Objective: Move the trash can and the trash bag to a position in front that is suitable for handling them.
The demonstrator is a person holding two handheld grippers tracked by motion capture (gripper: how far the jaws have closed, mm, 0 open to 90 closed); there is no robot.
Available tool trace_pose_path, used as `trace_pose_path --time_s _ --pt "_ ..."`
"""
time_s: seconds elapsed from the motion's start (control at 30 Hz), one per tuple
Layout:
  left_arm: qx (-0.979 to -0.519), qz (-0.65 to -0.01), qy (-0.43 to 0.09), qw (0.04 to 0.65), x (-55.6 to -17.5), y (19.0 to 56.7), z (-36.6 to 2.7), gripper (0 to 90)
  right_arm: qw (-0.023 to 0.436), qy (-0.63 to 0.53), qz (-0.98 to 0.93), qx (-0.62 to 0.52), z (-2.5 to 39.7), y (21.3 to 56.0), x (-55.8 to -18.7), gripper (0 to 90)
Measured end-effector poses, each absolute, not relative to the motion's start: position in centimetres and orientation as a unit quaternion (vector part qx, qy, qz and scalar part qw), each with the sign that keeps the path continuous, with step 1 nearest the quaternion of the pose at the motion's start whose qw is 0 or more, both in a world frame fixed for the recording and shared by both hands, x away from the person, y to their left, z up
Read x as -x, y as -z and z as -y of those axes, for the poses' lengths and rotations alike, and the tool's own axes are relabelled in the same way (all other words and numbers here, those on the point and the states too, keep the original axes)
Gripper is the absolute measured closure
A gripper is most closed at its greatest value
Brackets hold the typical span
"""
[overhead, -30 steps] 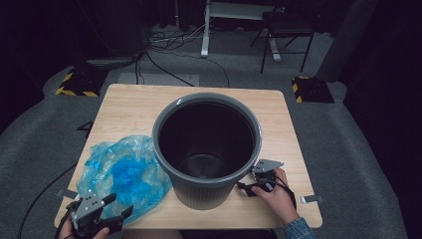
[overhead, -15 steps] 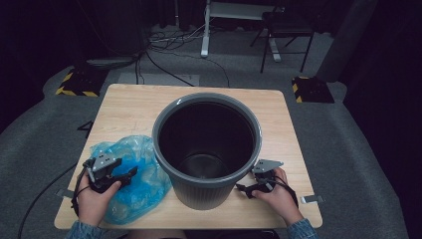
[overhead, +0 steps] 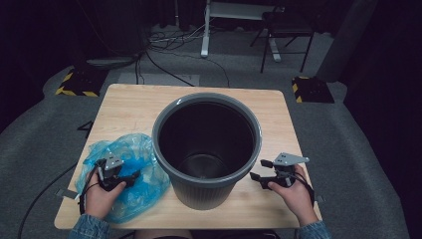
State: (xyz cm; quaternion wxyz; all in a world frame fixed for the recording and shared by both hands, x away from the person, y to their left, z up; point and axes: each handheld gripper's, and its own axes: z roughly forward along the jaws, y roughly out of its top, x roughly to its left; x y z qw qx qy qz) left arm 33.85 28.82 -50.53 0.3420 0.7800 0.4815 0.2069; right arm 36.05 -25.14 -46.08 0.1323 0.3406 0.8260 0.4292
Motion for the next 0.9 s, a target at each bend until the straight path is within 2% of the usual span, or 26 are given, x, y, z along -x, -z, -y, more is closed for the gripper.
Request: trace_pose_path --time_s 0.2,0.9 --pt "-0.78 -0.482 -0.204 0.344 -33.9 50.6 -28.8 31.5 0.144 -0.431 -0.822 -0.343 26.1 43.9 -36.6 27.7" --pt "-0.781 -0.48 -0.207 0.342 -33.9 50.5 -28.8 31.1 0.181 -0.428 -0.812 -0.353 29.0 35.7 -39.0 28.5"
